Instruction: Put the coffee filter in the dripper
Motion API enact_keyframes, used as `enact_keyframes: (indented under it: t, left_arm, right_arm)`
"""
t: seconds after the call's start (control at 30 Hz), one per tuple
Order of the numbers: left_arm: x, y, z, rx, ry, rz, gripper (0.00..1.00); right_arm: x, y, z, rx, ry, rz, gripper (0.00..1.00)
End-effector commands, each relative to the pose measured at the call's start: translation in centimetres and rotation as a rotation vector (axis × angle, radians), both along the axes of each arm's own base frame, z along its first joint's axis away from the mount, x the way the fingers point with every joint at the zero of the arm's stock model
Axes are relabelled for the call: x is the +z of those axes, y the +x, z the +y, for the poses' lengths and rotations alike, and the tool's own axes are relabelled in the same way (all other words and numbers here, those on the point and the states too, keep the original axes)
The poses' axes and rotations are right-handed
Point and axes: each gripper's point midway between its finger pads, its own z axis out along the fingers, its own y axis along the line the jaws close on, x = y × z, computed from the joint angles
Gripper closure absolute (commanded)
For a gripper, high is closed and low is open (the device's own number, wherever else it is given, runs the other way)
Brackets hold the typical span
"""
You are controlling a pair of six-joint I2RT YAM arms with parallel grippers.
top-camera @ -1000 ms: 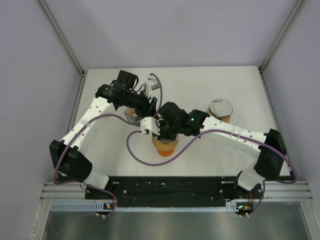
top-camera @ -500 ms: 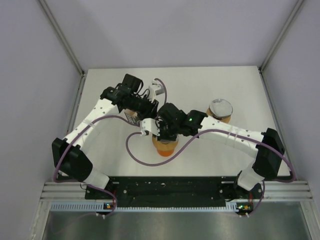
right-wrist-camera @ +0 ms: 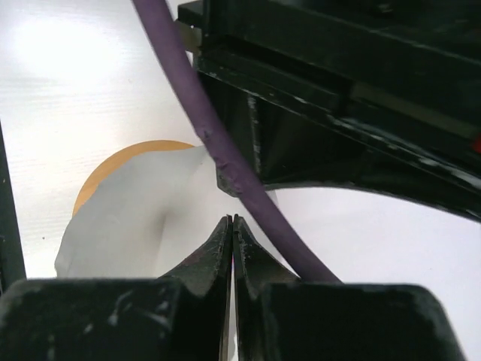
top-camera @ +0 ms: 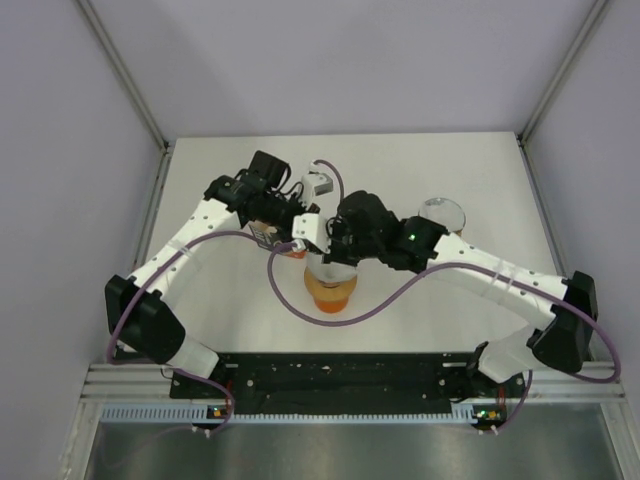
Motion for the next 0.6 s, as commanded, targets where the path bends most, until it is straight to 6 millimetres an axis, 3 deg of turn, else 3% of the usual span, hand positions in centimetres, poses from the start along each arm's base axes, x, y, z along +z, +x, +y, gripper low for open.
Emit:
enact_keyframes:
  t: [0.0,0.1,0.2,0.4,0.57]
  left_arm:
    - [1.2,-0.8,-0.1,-0.032,-0.024,-0.033,0.78]
    - [1.2,-0.9,-0.2,-0.033,-0.029,-0.030,0.78]
    - [1.4,-0.8,-0.2,-0.033,-0.031,-0.034,0.78]
    - [1.6,-0.9,-0.1,-0.032,-0.032,-0.041,0.77]
    - [1.6,-1.1,0.0,-0.034,-0.031,-0.047,0.77]
  right_arm:
    - [4.2,0.1,-0.2,-0.003,0.138,-0.059,1.00]
    - [5.3,-1.3,-0.8,0.033,0.173,-0.047,0.97]
    - [5.7,-3.4,-0.8,0.112,0.205,0.010,0.88]
    - [3.6,-5.8,-0.5,0.191,0.161,0.158,0.63]
    - [1.4,-6.4,-0.2,0.191,0.087,0.263,0.57]
